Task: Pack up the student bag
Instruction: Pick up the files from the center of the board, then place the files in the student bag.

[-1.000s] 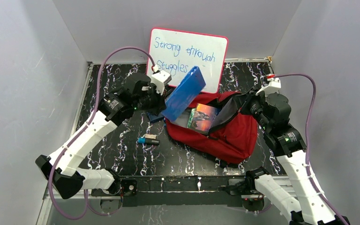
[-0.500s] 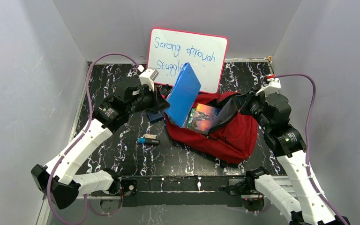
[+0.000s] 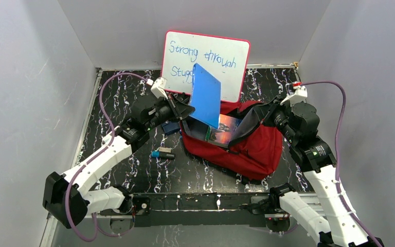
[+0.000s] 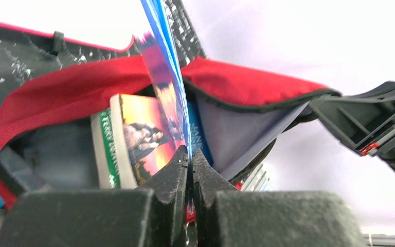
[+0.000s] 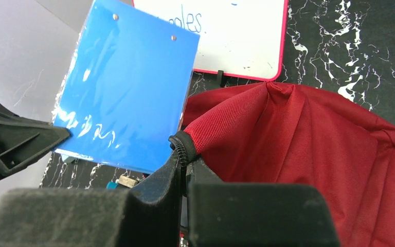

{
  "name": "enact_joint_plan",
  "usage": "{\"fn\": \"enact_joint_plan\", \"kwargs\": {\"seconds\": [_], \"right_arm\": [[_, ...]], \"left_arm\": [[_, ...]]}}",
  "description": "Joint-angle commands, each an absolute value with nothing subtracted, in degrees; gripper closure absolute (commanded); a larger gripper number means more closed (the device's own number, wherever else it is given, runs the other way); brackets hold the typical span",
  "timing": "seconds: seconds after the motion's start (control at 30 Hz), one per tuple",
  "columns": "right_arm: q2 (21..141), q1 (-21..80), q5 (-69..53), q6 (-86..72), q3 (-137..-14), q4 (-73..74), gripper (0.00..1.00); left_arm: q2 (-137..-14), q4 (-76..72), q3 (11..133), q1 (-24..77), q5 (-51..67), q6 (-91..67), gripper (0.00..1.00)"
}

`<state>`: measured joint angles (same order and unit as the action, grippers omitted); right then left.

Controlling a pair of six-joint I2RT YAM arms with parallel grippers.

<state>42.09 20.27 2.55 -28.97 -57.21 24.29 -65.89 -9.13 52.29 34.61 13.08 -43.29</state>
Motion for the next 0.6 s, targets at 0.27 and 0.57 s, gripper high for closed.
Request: {"fn": "enact_joint_plan", "kwargs": {"seconds": [0.27,0.57], "right_arm": [[40.76,20.13,2.16,-30.84,-57.74,19.52,0.98],[41.04,20.14,1.7,-31.09,-57.6,19.73,0.98]], "left_arm": [[-71.06,-38.37,41.4,39.78,8.22,-51.1,1.0],[-74.16,-43.99,38.63,42.38,6.2,-50.79,1.0]]}}
